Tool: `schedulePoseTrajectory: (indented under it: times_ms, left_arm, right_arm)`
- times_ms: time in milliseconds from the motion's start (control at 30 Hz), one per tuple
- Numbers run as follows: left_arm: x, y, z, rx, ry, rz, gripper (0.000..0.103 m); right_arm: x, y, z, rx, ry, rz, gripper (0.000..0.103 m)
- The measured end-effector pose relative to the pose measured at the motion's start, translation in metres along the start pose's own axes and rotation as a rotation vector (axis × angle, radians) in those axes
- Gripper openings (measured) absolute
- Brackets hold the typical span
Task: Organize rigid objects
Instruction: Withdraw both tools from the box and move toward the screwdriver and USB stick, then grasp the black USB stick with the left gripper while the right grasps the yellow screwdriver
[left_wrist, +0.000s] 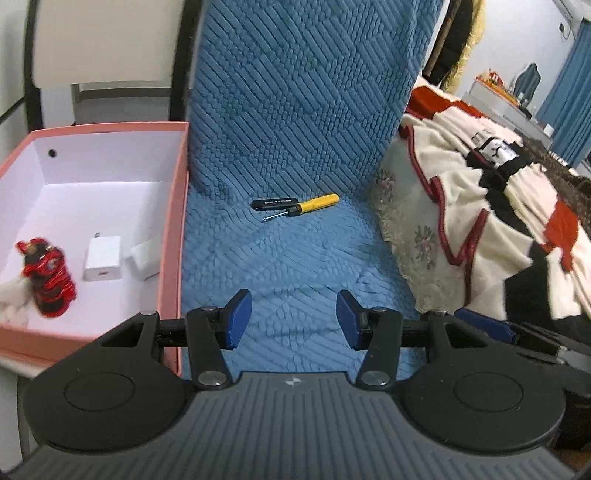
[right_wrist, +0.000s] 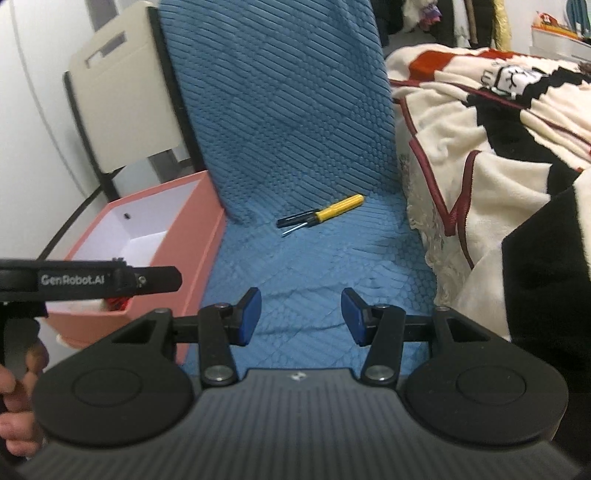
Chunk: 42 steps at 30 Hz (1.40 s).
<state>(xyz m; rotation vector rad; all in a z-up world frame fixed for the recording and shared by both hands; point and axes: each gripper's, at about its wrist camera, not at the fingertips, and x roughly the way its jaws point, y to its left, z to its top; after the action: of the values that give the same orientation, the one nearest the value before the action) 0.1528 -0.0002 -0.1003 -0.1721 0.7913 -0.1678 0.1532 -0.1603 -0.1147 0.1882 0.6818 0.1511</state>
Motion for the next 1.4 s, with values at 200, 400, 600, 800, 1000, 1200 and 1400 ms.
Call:
schedulePoseTrajectory:
  times_ms: [200, 400, 600, 800, 1000, 1200, 1400]
  left_arm:
    - [0.056, 0.004, 0.014, 0.022, 0.015, -0.009, 0.057]
    - [0.105, 0.006, 0.024, 0.065, 0.015, 0.012, 0.057]
    - [0.149, 0.015, 0.033, 0.042, 0.003, -0.011, 0.057]
    - [0.19, 0.022, 0.047, 0.034, -0.006, -0.033, 0.056]
    - [0.218, 0.023, 0.066, 0.049, -0.023, -0.044, 0.056]
    - [0.241, 0.035, 0.081, 0.022, -0.017, -0.025, 0.055]
    - [0.26, 0.048, 0.089, -0.034, 0.008, 0.019, 0.04]
  right_arm:
    - [0.04, -0.018, 0.011, 0.039, -0.022, -0.016, 0.052]
    - [0.078, -0.02, 0.024, 0.061, -0.038, -0.015, 0.052]
    - [0.113, -0.021, 0.036, 0.064, -0.047, -0.017, 0.052]
    - [0.135, -0.028, 0.047, 0.036, -0.066, -0.011, 0.052]
    - [0.156, -0.036, 0.051, 0.053, -0.048, 0.014, 0.052]
    - [0.189, -0.04, 0.066, 0.091, -0.027, 0.022, 0.053]
    - [0.231, -0.046, 0.077, 0.137, 0.022, 0.007, 0.058]
